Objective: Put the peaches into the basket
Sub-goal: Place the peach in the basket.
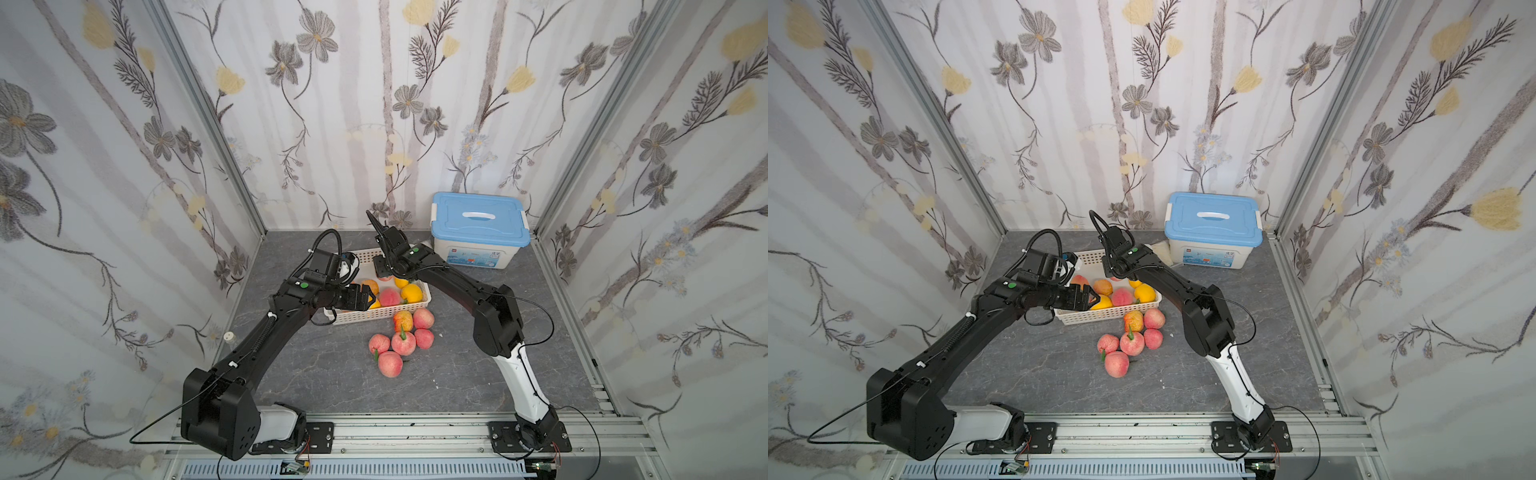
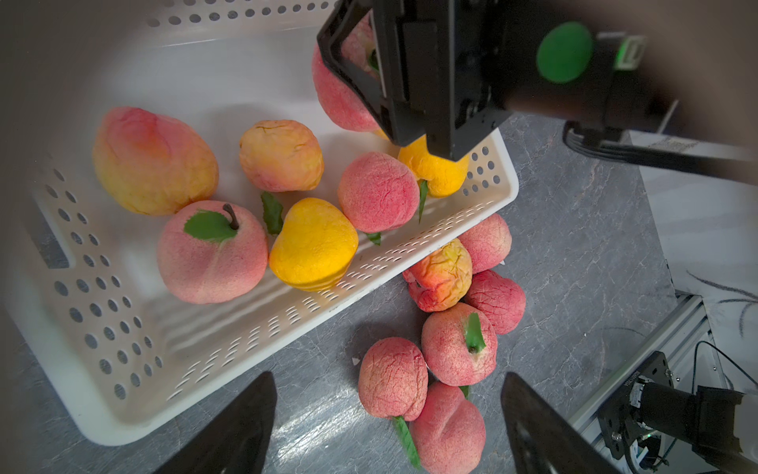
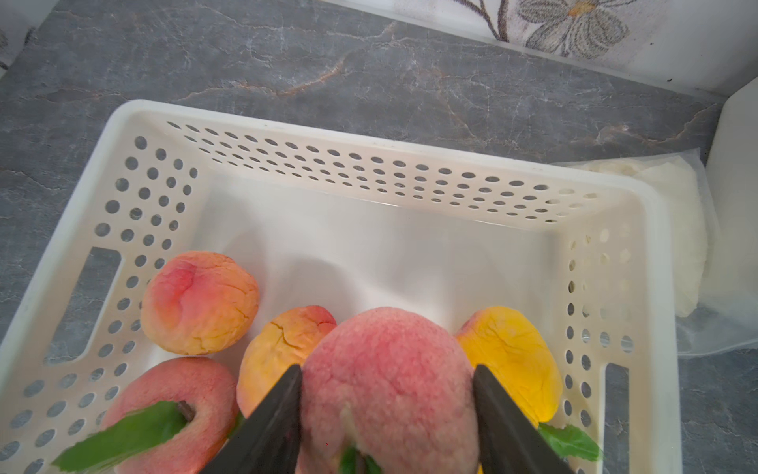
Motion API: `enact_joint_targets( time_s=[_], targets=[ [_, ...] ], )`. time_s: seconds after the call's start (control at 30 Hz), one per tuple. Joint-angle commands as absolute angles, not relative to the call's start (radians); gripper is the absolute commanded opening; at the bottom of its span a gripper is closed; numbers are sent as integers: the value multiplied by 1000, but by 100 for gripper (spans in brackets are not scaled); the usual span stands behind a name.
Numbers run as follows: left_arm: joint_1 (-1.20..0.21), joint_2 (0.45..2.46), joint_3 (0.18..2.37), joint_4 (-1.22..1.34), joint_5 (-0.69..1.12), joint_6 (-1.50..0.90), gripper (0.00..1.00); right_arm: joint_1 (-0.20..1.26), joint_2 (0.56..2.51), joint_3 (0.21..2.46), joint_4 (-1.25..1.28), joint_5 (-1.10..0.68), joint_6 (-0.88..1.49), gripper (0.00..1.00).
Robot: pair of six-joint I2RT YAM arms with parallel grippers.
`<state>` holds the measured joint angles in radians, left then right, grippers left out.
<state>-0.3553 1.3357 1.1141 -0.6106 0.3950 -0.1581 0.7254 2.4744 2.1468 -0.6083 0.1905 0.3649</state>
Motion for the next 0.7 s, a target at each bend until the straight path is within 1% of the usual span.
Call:
enact_joint_targets(
  time_s=[0.0,0.2,0.43,0.57,0.67],
  targets=[
    [-354,1333,1114,-592,405,-157,87,725,2495,2169,-626,209,368,60],
    [-354,1335,1112,-595,405,-157,87,720,2544,2213,-667,200,390,60],
    [-354,1336,1114,-594,406,-156,87,720,2565,2217,-677,187,410,65],
    [-354,1338,1115,-595,407,-157,87,719,2573,2221,-672,184,411,70],
    [-354,1339,1115,-595,408,-157,87,720,2577,2224,-673,184,413,77]
  ],
)
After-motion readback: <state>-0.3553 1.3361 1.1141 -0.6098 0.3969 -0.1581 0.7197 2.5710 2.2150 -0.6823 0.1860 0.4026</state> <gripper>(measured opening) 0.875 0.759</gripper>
